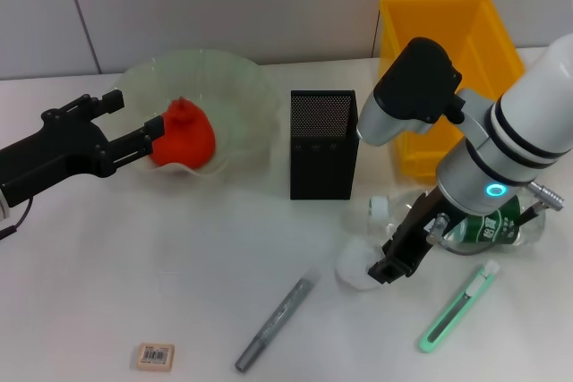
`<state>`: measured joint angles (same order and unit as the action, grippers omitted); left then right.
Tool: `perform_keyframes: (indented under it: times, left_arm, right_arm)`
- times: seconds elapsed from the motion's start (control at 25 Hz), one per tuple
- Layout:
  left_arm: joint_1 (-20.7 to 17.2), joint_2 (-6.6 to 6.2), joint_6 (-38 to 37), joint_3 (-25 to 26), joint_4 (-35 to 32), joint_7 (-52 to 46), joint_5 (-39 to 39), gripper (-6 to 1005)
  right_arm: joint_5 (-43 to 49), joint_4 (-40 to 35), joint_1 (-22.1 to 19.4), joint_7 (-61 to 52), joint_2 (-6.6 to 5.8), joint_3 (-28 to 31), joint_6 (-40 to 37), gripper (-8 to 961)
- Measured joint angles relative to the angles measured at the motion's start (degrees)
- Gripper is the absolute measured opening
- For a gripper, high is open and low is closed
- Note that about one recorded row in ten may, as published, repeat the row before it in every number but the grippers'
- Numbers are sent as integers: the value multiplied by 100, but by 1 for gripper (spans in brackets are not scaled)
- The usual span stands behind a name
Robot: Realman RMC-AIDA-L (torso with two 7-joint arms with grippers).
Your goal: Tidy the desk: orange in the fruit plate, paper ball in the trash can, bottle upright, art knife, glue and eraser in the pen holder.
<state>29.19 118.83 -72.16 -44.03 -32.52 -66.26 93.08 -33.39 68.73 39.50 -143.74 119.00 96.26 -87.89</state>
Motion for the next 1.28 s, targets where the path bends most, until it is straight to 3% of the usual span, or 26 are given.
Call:
perform_keyframes:
  times: [0.52,1.0,1.28]
  left_arm:
    - [-1,0,-16,-9,0,0,0,777]
    - [-17,0,-47,-9,5,0,0,777]
    - [-27,0,-64,-9,17,3,0,777]
  right_arm:
    - [56,85,-32,-25,0,-28,-61,284]
    - [36,690,-140,-139,0,-26,-414,214]
    - [59,1497,-284,-285,0,46,-744,140]
